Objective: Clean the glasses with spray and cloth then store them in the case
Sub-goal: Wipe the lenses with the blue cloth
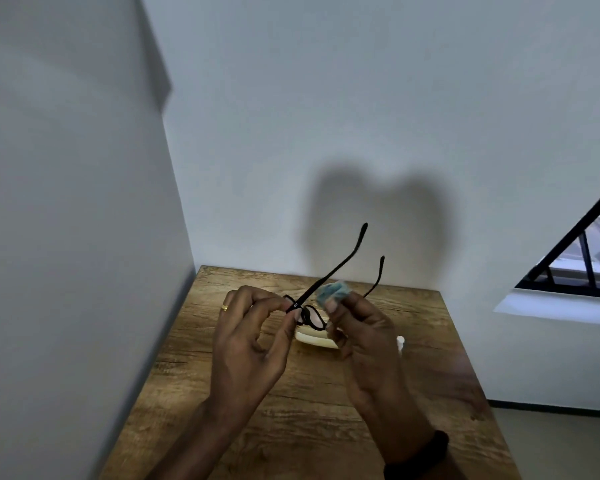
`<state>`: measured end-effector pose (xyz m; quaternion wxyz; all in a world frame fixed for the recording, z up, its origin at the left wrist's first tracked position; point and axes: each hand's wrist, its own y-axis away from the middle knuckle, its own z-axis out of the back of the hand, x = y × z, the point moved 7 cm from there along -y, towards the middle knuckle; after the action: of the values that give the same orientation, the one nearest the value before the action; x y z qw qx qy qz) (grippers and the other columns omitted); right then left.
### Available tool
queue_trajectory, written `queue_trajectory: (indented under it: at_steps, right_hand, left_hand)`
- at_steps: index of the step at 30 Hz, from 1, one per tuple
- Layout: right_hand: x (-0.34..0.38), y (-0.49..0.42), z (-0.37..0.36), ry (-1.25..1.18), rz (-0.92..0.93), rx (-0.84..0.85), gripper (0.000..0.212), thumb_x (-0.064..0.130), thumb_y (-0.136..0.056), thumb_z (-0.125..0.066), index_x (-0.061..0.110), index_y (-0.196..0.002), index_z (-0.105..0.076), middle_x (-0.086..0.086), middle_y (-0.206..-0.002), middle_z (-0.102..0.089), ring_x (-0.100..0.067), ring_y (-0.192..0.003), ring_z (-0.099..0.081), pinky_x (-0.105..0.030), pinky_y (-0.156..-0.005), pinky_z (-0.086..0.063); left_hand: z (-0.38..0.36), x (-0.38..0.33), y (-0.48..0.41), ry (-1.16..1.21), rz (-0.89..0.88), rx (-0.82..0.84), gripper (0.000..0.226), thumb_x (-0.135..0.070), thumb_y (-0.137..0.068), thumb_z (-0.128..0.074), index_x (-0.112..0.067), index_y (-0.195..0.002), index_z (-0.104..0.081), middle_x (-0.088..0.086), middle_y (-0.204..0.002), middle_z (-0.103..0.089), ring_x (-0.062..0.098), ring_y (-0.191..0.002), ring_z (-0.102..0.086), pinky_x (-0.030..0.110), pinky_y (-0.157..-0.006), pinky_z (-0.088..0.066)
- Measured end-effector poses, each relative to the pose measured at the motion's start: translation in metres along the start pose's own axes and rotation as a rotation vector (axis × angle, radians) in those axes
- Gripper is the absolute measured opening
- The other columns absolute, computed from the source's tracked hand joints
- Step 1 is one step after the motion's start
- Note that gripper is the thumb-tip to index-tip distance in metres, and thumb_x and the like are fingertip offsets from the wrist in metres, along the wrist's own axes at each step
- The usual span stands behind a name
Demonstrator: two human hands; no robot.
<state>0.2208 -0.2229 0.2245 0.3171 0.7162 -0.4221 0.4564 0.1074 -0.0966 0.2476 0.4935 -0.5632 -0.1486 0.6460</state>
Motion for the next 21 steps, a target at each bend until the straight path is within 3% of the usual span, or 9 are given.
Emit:
queue_trajectory:
  at_steps: [5, 12, 17, 21]
  right_hand:
    - [-0.007, 0.008, -0.023, 0.07, 0.068, 0.09, 0.024, 0.002, -0.079, -0.074, 0.0, -0.103, -0.076, -0.015, -0.102, -0.076, -0.022, -0.1, -0.072, -0.028, -0.083, -0.055]
    - [-0.007, 0.009, -0.016, 0.119, 0.07, 0.026, 0.014, 0.003, -0.081, -0.073, 0.001, -0.094, -0.077, -0.013, -0.092, -0.078, -0.008, -0.079, -0.069, -0.015, -0.064, -0.049]
    - [0.001, 0.011, -0.013, 0.038, 0.044, 0.041, 0.022, 0.011, -0.073, -0.073, -0.002, -0.091, -0.076, -0.011, -0.086, -0.077, -0.005, -0.072, -0.068, -0.014, -0.061, -0.049]
    - [0.004, 0.009, -0.006, 0.022, 0.02, 0.023, 0.016, 0.017, -0.07, -0.074, 0.007, -0.082, -0.077, -0.004, -0.076, -0.074, -0.005, -0.065, -0.063, -0.021, -0.061, -0.046]
  left_hand:
    - [-0.005, -0.004, 0.004, -0.063, -0.028, 0.055, 0.019, -0.024, -0.092, -0.067, -0.008, -0.099, -0.075, 0.0, -0.093, -0.061, 0.014, -0.089, -0.054, 0.025, -0.076, -0.044]
    - [-0.012, -0.003, 0.011, -0.134, -0.087, 0.154, 0.025, -0.026, -0.097, -0.063, -0.008, -0.107, -0.076, 0.003, -0.097, -0.062, 0.017, -0.092, -0.055, 0.012, -0.085, -0.034]
    - [-0.014, -0.006, 0.01, -0.173, -0.127, 0.153, 0.027, -0.028, -0.098, -0.062, -0.009, -0.112, -0.076, 0.004, -0.101, -0.064, 0.017, -0.095, -0.056, 0.016, -0.082, -0.036]
    - [-0.014, -0.007, 0.011, -0.181, -0.149, 0.147, 0.026, -0.027, -0.097, -0.063, -0.009, -0.11, -0.076, 0.005, -0.102, -0.065, 0.015, -0.097, -0.055, 0.011, -0.084, -0.035]
